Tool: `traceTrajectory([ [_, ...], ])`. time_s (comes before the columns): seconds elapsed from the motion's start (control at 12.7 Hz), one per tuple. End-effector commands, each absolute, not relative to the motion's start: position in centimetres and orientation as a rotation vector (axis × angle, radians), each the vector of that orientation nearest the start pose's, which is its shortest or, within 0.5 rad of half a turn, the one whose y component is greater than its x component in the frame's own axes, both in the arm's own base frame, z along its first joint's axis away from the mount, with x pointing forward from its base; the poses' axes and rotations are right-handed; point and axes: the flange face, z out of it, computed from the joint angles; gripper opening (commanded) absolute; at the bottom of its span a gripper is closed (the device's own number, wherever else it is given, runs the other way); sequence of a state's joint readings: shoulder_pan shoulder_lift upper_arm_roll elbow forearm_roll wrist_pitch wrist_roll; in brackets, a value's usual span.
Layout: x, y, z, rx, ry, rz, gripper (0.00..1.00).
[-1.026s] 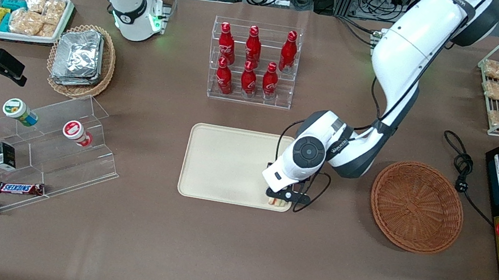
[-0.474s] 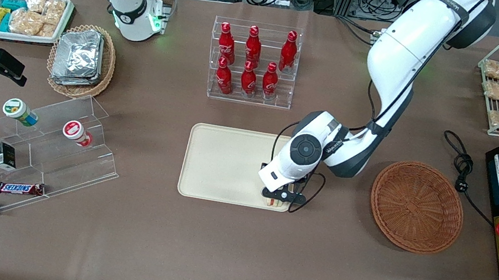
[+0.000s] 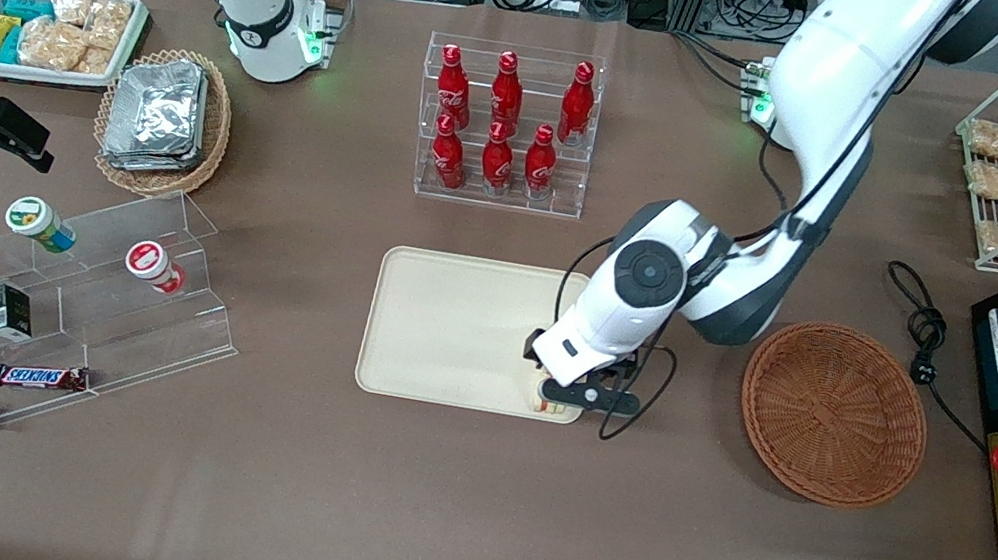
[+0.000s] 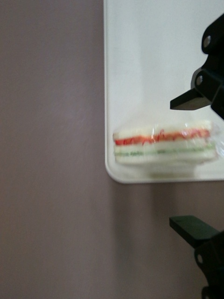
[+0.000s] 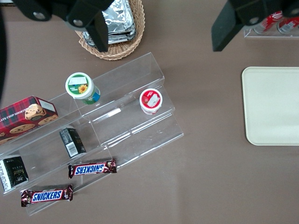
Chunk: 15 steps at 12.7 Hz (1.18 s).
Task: Place sandwich from basket to tray
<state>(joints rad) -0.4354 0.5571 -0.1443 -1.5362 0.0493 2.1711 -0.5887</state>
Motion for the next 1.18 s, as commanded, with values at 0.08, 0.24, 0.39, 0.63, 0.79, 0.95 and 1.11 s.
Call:
traceTrajectory([
  [0.08, 60.9, -27.1, 44.8, -3.140, -0.195, -0.116, 1.00],
  [0.24, 60.4, -20.7, 49.0, -3.101, -0.183, -0.034, 1.00],
  [0.39, 59.9, -14.2, 52.3, -3.089, -0.098, 0.020, 1.00],
  [0.63, 58.0, -7.3, 55.7, -3.155, -0.090, 0.013, 1.00],
  [0.79, 57.3, -6.2, 57.0, -3.149, -0.100, -0.006, 1.00],
  [0.95, 56.7, -6.0, 57.8, -3.129, -0.096, 0.012, 1.00],
  [1.11, 56.7, -5.9, 57.8, -3.127, -0.098, 0.014, 1.00],
])
